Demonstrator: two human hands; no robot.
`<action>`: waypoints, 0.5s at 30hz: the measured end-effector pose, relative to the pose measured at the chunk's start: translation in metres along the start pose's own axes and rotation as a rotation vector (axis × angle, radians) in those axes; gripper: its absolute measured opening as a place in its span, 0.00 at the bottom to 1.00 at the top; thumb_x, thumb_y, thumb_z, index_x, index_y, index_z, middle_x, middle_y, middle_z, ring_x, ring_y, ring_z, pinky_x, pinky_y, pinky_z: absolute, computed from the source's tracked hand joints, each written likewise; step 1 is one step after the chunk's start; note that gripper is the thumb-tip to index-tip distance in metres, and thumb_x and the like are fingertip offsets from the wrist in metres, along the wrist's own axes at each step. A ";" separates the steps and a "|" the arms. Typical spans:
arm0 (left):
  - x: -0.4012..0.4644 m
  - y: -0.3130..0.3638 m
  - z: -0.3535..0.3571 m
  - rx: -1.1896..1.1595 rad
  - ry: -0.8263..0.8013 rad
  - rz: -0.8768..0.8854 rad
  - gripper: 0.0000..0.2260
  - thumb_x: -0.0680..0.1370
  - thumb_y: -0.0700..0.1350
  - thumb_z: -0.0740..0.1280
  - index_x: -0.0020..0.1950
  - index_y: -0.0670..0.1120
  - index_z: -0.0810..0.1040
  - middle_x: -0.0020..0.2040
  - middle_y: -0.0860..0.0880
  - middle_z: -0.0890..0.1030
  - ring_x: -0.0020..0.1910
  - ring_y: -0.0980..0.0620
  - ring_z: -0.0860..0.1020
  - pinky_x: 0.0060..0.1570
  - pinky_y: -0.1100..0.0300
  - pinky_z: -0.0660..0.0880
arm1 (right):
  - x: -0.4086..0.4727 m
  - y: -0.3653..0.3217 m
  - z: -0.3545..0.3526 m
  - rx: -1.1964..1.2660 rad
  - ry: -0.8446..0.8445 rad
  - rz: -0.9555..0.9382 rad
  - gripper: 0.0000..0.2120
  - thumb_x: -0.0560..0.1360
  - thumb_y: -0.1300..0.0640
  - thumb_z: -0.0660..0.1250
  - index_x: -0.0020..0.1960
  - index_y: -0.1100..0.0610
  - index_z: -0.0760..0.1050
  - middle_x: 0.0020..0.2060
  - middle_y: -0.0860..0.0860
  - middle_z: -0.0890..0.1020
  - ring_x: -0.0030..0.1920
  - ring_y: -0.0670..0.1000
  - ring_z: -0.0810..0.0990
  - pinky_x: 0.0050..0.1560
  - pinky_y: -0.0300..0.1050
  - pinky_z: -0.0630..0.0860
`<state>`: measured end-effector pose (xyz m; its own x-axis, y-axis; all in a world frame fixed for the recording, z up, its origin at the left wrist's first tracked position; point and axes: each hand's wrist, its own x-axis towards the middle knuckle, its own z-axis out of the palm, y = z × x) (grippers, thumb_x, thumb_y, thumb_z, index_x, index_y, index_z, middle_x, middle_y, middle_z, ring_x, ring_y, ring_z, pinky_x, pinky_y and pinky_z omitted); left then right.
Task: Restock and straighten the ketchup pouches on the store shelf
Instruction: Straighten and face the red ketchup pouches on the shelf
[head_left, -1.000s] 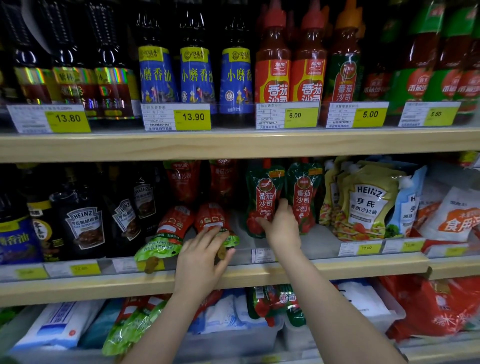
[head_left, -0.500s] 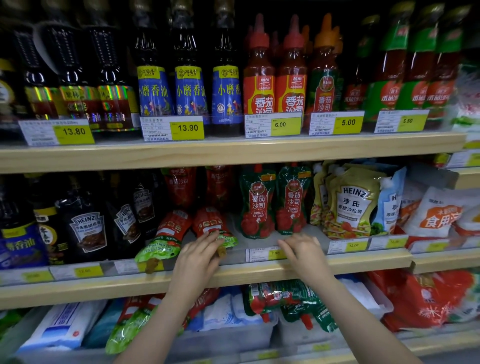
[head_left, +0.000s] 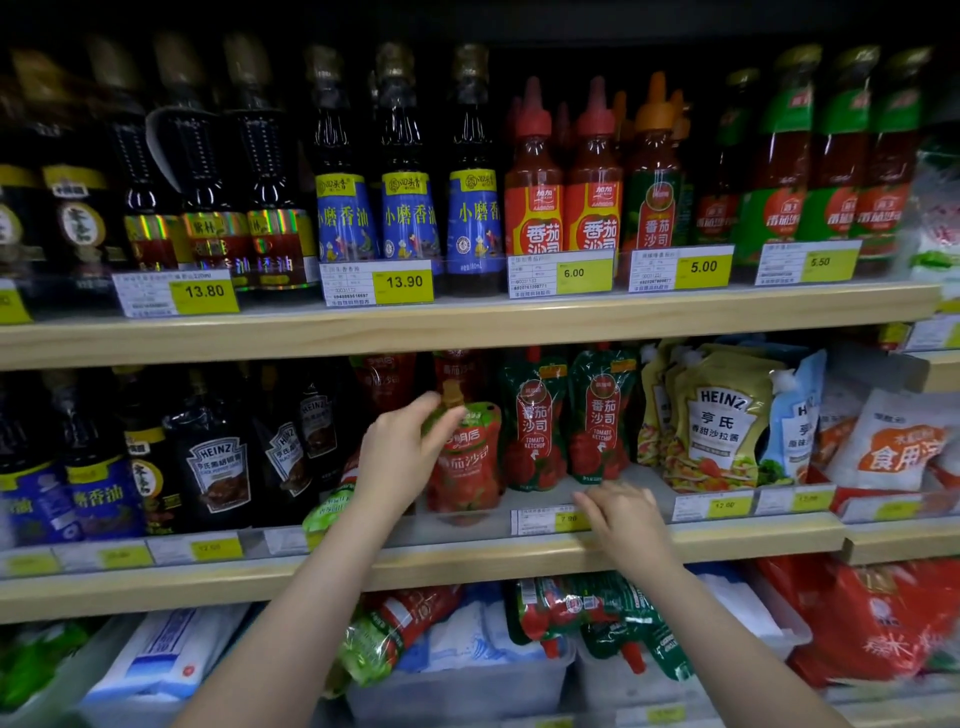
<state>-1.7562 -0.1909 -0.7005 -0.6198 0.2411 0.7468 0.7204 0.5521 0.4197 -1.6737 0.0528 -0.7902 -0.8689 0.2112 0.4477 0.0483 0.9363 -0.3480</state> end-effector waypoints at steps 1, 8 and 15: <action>0.006 -0.003 0.006 -0.067 -0.015 -0.070 0.13 0.75 0.56 0.66 0.46 0.46 0.78 0.38 0.48 0.82 0.38 0.47 0.81 0.34 0.55 0.75 | 0.001 0.000 0.000 -0.002 -0.002 0.003 0.15 0.79 0.50 0.57 0.46 0.56 0.79 0.40 0.51 0.80 0.48 0.53 0.76 0.47 0.46 0.62; -0.009 -0.021 0.048 -0.557 -0.184 -0.415 0.17 0.67 0.46 0.77 0.49 0.58 0.74 0.47 0.58 0.80 0.49 0.59 0.79 0.45 0.66 0.74 | 0.001 -0.001 0.000 0.019 0.012 0.015 0.16 0.78 0.48 0.57 0.46 0.56 0.80 0.41 0.51 0.81 0.48 0.52 0.76 0.47 0.46 0.61; -0.019 -0.031 0.054 -0.387 -0.387 -0.472 0.18 0.70 0.49 0.75 0.56 0.52 0.73 0.51 0.54 0.80 0.50 0.55 0.79 0.41 0.71 0.70 | 0.000 -0.001 0.001 0.054 0.041 -0.001 0.13 0.78 0.48 0.59 0.45 0.53 0.80 0.41 0.48 0.81 0.47 0.51 0.76 0.44 0.45 0.60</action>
<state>-1.7835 -0.1700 -0.7558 -0.9064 0.3514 0.2346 0.3626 0.3618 0.8588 -1.6741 0.0514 -0.7907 -0.8480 0.2223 0.4811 0.0192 0.9201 -0.3911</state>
